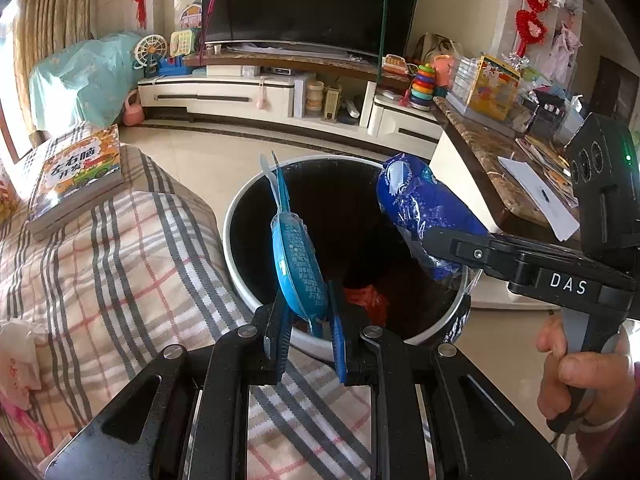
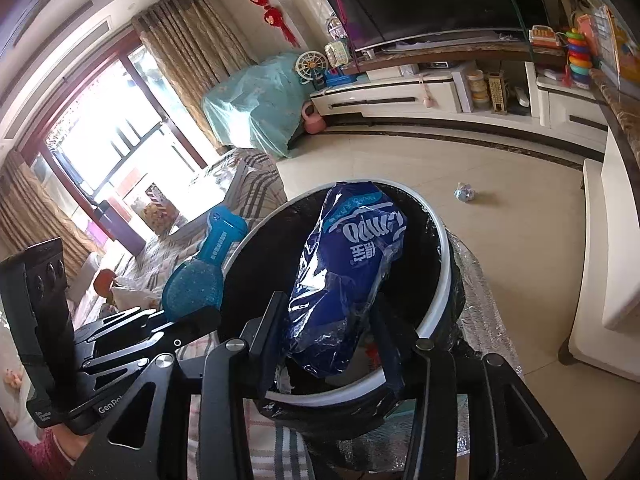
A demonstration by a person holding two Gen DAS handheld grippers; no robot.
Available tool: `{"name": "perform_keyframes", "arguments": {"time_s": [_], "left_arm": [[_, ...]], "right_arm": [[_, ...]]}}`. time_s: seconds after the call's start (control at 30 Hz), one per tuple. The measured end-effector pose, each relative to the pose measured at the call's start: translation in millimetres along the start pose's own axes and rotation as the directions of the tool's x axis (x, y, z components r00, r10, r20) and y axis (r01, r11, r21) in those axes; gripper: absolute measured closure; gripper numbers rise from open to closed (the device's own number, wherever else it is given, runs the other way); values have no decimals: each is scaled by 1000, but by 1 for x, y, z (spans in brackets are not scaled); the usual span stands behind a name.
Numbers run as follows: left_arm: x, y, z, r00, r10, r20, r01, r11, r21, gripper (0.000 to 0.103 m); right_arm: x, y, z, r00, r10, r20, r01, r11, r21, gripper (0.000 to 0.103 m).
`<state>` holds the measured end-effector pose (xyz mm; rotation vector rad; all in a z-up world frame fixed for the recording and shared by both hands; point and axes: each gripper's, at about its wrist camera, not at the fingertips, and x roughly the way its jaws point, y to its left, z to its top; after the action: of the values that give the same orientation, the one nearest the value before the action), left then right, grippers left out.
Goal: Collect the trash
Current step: 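Open both tools to drop the brush and bag into the bin, then move both open tools back toward the remaining items on the cover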
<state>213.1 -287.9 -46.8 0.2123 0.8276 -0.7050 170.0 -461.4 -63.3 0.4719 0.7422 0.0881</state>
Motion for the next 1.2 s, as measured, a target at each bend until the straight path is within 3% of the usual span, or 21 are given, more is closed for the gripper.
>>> {"name": "perform_keyframes", "arguments": {"time_s": [0.2, 0.27, 0.33, 0.4, 0.63, 0.8, 0.93, 1.2], "left_arm": [[6, 2, 4, 1000, -17, -18, 17, 1000, -14, 87], [7, 2, 6, 1000, -12, -24, 11, 1000, -25, 86], [8, 3, 7, 999, -18, -26, 17, 999, -32, 83], [6, 3, 6, 1000, -11, -21, 11, 999, -32, 70], [-8, 10, -9, 1000, -9, -1, 9, 998, -66, 60], [-29, 21, -32, 1000, 10, 17, -8, 996, -94, 45], [-45, 36, -49, 1000, -1, 21, 4, 987, -160, 45], [-83, 69, -79, 997, 57, 54, -43, 971, -236, 43]], "right_arm": [[4, -3, 3, 1000, -3, -10, 3, 1000, 7, 56], [4, -4, 4, 1000, 4, -15, -4, 1000, 19, 48], [3, -6, 6, 1000, -5, -11, 5, 1000, 25, 46], [-1, -7, 7, 1000, -11, -1, 11, 1000, 28, 44], [-9, -5, 4, 1000, -12, 27, 11, 999, 41, 29], [-15, 6, -5, 998, 3, 62, -7, 998, 62, 18], [-15, 19, -13, 997, 24, 72, -29, 997, 69, 14], [-5, 55, -32, 997, 63, 39, -65, 997, 36, 14]]}}
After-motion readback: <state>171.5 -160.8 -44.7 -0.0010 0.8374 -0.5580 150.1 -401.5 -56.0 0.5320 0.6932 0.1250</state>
